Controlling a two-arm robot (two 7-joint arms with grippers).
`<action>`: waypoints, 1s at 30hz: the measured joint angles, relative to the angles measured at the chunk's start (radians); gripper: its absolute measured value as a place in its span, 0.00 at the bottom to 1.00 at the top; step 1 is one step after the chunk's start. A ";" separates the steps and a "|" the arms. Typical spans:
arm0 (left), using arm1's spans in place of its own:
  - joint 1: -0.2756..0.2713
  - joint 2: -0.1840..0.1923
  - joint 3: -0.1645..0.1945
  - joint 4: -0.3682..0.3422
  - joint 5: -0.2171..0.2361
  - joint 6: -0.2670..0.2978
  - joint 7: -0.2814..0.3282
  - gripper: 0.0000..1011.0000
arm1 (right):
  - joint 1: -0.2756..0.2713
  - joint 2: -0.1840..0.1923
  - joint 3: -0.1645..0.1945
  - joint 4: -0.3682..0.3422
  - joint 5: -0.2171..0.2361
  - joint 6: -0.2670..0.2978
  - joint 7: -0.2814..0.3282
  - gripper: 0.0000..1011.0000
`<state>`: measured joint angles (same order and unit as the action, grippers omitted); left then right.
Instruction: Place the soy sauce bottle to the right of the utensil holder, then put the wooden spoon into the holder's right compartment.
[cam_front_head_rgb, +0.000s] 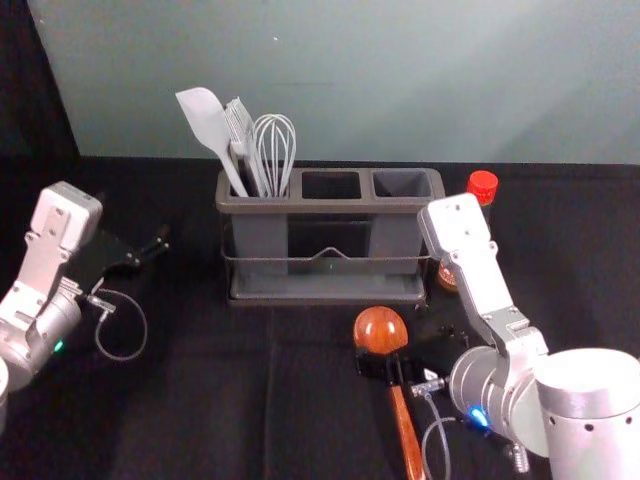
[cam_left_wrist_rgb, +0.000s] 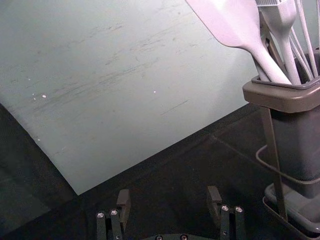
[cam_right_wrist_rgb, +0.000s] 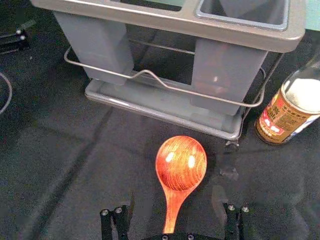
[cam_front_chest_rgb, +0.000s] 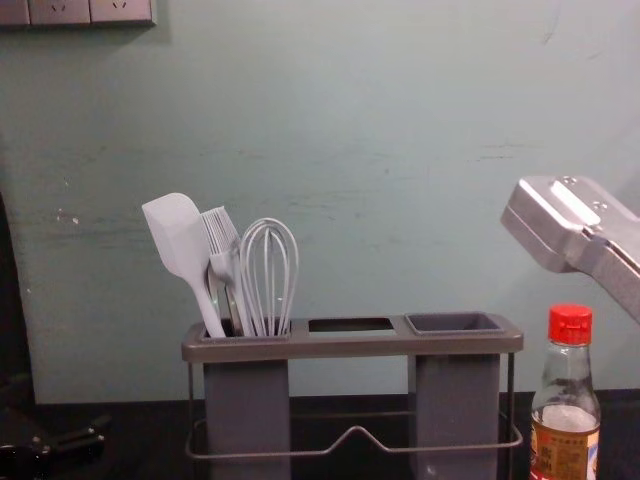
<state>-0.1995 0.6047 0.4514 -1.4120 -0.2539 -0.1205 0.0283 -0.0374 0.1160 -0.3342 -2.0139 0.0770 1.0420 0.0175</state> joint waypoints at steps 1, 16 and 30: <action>0.000 0.000 0.000 0.000 0.000 0.000 0.000 0.99 | 0.003 0.009 -0.003 0.000 -0.004 -0.001 0.010 0.99; 0.000 0.000 0.000 0.000 0.000 0.000 0.000 0.99 | 0.065 0.112 0.002 0.033 -0.004 0.009 0.148 0.99; 0.000 0.000 0.000 0.000 0.000 0.000 0.000 0.99 | 0.142 0.139 -0.022 0.115 -0.015 0.013 0.232 0.99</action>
<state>-0.1995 0.6046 0.4514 -1.4120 -0.2539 -0.1206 0.0283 0.1043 0.2553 -0.3566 -1.8985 0.0621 1.0548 0.2500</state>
